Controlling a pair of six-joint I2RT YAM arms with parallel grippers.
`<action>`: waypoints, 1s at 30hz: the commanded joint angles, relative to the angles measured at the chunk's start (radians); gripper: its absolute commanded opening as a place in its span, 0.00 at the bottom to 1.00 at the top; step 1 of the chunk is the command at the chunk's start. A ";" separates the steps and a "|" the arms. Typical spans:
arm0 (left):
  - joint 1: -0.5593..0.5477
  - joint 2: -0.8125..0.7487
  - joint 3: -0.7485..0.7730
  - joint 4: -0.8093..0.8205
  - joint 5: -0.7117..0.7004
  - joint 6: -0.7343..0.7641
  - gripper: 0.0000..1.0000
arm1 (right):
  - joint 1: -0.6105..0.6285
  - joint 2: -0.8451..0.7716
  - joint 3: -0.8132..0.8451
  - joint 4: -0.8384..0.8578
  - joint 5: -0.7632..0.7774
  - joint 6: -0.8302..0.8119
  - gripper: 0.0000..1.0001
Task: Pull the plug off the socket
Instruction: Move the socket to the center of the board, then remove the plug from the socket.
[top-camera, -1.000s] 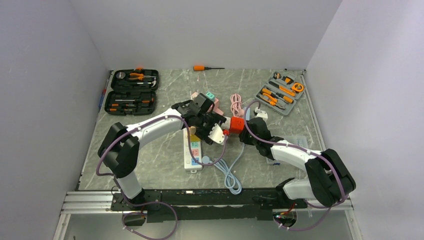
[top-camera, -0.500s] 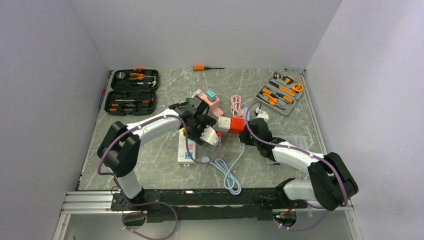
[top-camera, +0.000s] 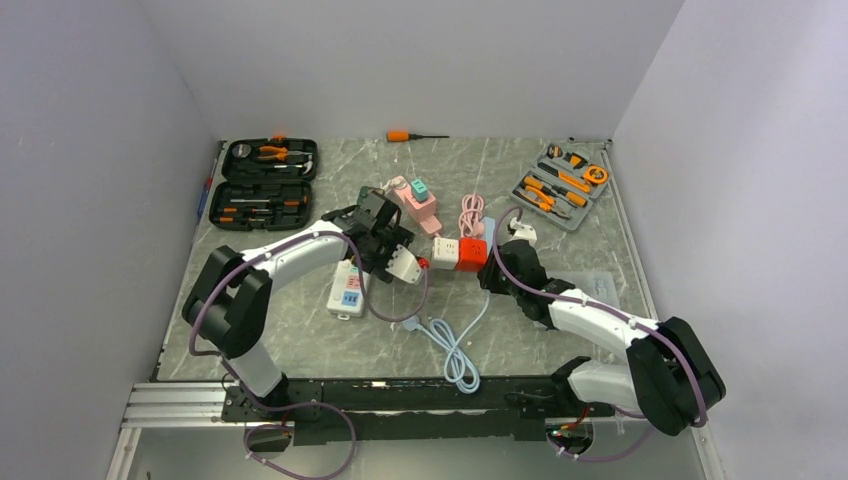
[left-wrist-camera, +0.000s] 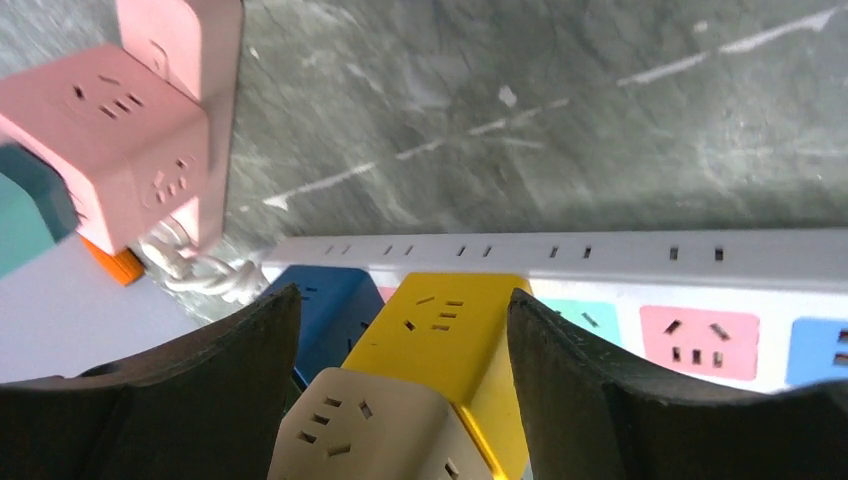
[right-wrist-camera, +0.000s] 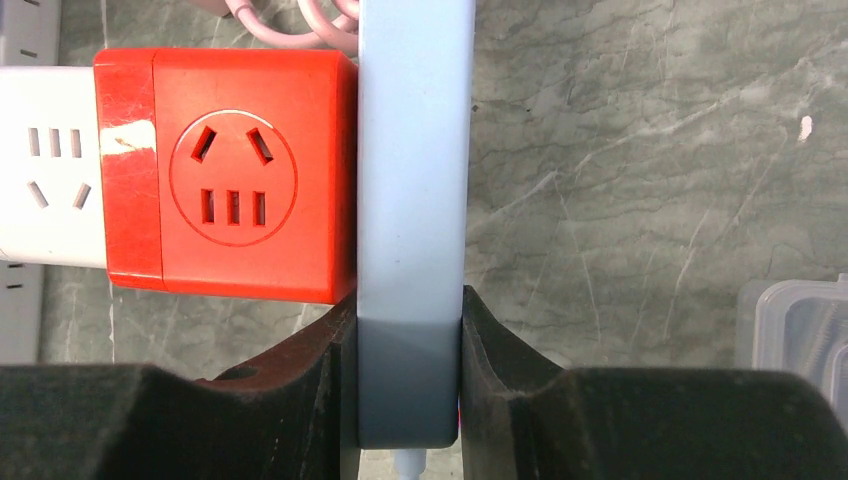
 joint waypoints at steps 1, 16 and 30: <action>0.070 0.012 -0.106 -0.207 -0.075 -0.070 0.77 | 0.001 -0.054 0.038 0.062 0.009 -0.018 0.08; 0.031 -0.151 0.197 -0.322 0.192 -0.378 0.99 | 0.068 -0.037 0.011 0.139 -0.016 -0.061 0.05; -0.111 -0.118 0.150 0.091 0.459 -0.672 0.99 | 0.232 -0.096 -0.012 0.251 0.106 -0.095 0.00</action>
